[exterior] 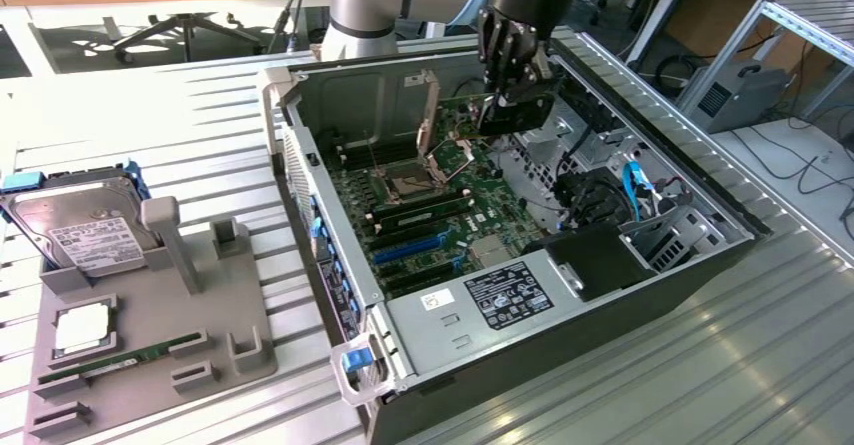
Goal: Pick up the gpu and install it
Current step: 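Insert the gpu into the slot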
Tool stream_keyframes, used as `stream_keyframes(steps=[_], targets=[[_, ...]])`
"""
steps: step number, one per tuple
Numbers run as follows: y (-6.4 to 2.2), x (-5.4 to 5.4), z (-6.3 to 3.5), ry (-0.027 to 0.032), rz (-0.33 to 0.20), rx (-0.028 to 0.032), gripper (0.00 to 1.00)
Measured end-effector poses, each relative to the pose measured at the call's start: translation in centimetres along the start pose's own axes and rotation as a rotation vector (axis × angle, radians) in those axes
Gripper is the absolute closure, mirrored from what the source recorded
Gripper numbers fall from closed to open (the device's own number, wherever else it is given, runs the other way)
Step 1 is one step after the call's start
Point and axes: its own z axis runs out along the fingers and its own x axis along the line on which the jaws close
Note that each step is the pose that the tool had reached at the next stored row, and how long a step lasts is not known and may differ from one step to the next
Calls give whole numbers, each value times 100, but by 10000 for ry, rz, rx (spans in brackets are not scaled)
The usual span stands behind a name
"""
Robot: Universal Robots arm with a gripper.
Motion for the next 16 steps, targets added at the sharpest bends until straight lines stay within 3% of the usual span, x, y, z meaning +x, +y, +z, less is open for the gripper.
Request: stream_keyframes(steps=[16], targets=[[0,0,1,-16,-554,-17,73]])
